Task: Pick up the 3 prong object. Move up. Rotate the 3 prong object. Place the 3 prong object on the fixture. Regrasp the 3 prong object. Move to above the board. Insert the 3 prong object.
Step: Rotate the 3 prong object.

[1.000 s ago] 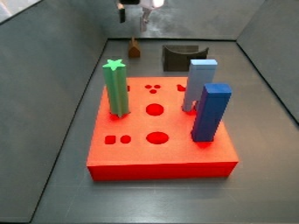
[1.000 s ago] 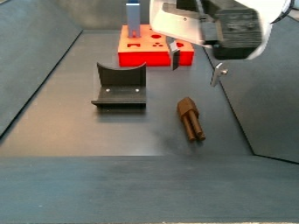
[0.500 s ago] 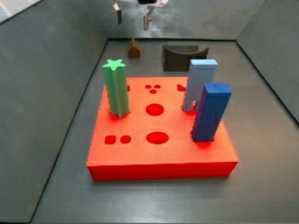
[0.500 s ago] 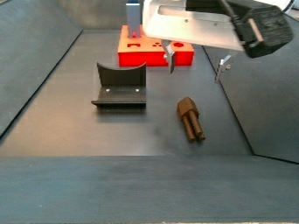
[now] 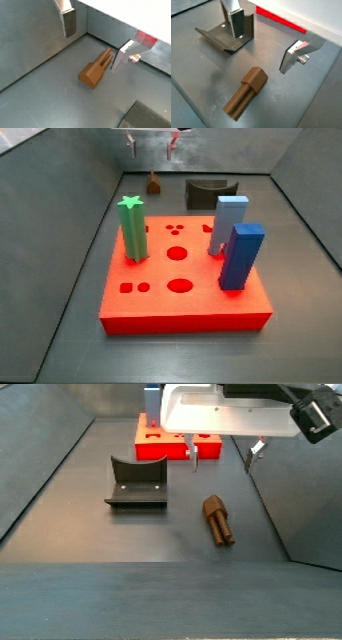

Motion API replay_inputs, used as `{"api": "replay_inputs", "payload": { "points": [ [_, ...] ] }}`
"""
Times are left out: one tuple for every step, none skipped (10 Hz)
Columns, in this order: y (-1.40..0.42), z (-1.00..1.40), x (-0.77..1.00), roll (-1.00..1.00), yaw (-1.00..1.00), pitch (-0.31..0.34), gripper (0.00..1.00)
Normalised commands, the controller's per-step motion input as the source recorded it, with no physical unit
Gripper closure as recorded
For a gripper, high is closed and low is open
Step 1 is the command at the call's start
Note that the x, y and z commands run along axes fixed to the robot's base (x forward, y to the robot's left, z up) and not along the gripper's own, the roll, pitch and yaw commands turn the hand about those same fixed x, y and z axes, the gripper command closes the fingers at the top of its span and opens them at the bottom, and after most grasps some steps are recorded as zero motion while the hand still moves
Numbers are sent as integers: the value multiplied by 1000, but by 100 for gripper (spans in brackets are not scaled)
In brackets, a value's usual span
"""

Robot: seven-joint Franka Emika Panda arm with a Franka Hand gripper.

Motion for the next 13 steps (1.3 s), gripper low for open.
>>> {"api": "replay_inputs", "payload": {
  "points": [
    [4,-28,31,11,258,-49,0],
    [0,-1000,0,0,0,0,0],
    [1,-1000,6,1,-64,-11,0],
    [2,-1000,16,-3,-59,-29,0],
    [6,-1000,20,-16,-44,-34,0],
    [6,-1000,26,-23,-37,-38,0],
    [8,-1000,33,-40,-23,-34,0],
    [11,-1000,46,-52,-13,-35,0],
    [10,-844,51,-68,-1,-33,0],
    [10,-759,51,-74,3,-34,0],
    [10,-596,49,-85,10,-39,0],
    [9,-440,44,-95,15,-45,0],
    [10,-327,41,-100,17,-49,0]
  ]
}}
